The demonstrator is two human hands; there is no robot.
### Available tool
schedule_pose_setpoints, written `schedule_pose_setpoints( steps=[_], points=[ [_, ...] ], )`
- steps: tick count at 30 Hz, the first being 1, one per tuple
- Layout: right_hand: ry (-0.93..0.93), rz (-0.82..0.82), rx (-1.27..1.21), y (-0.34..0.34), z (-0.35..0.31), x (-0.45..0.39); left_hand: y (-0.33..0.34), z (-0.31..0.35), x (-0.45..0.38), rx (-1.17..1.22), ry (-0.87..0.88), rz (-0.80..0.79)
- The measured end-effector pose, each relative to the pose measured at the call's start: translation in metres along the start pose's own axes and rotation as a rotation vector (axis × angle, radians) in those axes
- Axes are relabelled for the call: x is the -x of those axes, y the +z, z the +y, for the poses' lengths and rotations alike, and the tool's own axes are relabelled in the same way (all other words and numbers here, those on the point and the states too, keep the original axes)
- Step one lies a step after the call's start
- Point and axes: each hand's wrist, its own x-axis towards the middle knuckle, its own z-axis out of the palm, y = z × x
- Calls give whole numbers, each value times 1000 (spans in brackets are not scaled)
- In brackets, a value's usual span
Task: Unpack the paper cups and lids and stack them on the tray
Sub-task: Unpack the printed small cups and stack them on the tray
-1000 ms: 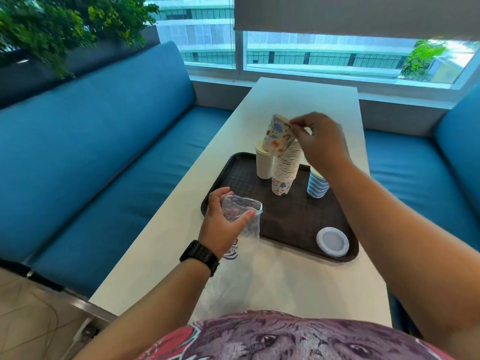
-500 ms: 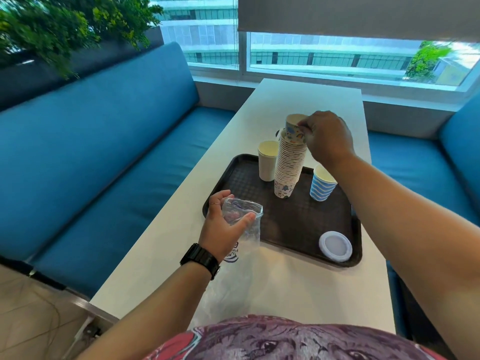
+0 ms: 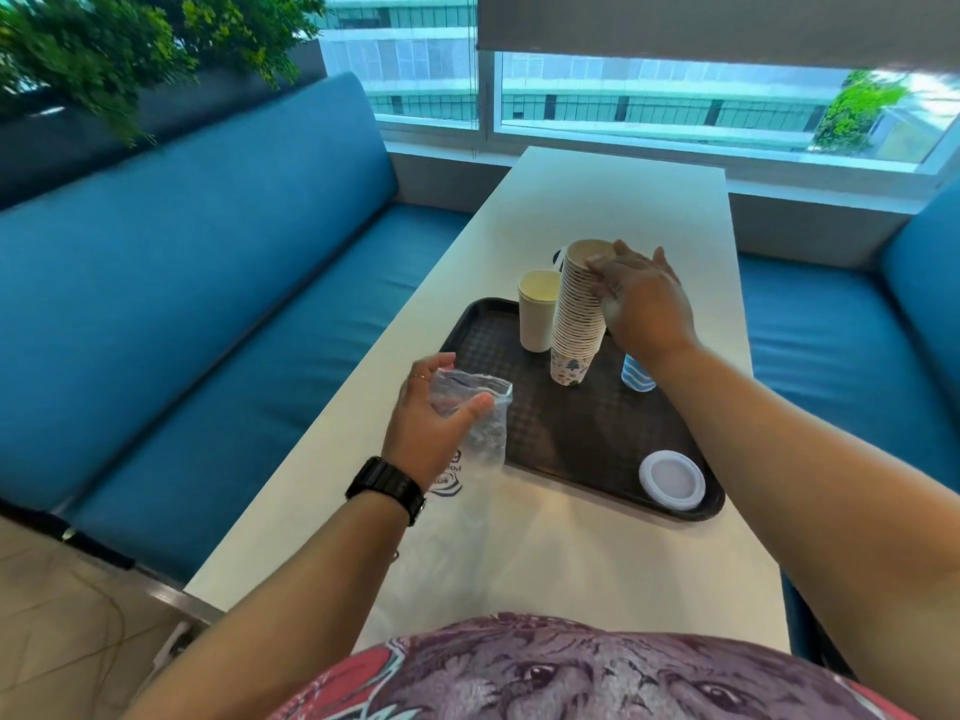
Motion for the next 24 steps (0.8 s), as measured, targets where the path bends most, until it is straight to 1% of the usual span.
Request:
schedule_pose_setpoints(
  steps=[4,7,9,12,16,18,21,24],
  points=[
    [16,68,-148,-2,-26,28,-13,10,-15,-40,31,37],
    [104,64,-363,-3,-54,57,-17,26,-25,-57,69,77],
    [194,-30,-525,-3,-71,76,-18,39,-32,-45,105,106],
    [286,-233,-715,1,-86,100,-22,62,-41,-40,164,157],
    [330,-433,-783,17,-85,122,-34,93,-60,12,217,235],
    [363,-504,-793,25,-84,133,-37,105,-67,31,244,267],
    [410,-581,-847,27,-89,146,-36,123,-70,67,251,272],
    [404,-701,-926,17,-107,160,-35,136,-72,142,254,342]
  ],
)
